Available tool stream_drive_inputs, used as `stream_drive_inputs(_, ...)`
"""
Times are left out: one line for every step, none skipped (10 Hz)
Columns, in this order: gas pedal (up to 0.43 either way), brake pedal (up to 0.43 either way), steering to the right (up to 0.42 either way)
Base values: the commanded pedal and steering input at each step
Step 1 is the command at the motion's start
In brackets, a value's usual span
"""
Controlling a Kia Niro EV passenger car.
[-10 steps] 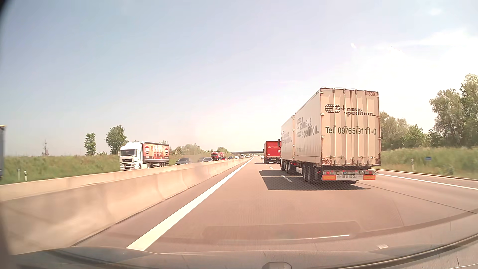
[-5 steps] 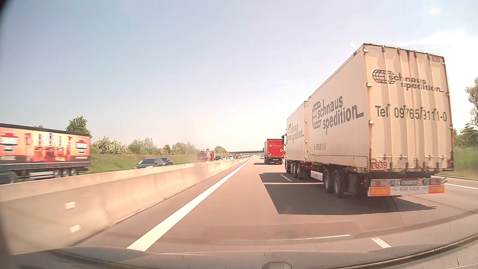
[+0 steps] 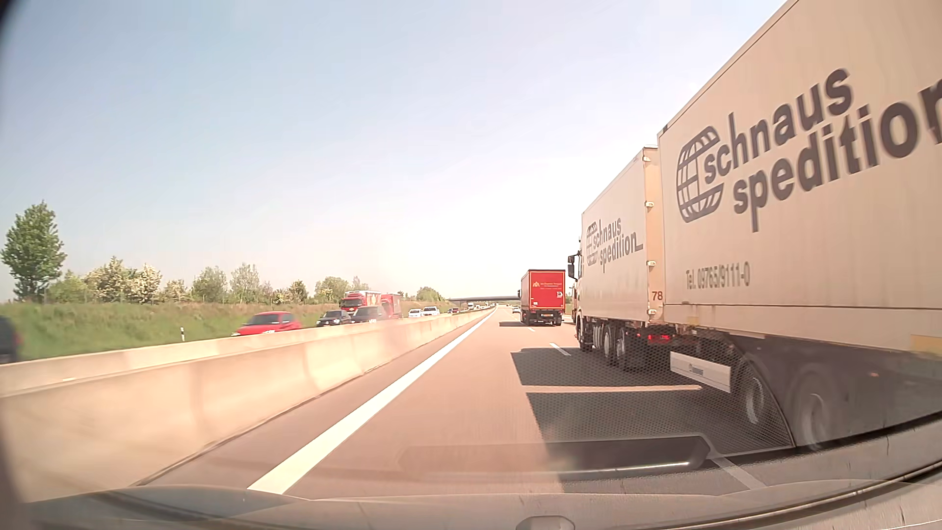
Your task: Follow the waypoints while adhering to traffic rules and regulations
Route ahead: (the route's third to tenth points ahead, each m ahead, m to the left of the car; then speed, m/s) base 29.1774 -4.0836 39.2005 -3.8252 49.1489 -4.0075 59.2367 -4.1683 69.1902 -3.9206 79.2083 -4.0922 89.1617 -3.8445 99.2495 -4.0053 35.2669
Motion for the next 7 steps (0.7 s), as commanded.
stream_drive_inputs(0.209, 0.000, -0.003)
stream_drive_inputs(0.209, 0.000, -0.003)
stream_drive_inputs(0.209, 0.000, -0.003)
stream_drive_inputs(0.197, 0.000, -0.003)
stream_drive_inputs(0.197, 0.000, -0.003)
stream_drive_inputs(0.189, 0.000, -0.003)
stream_drive_inputs(0.169, 0.000, -0.002)
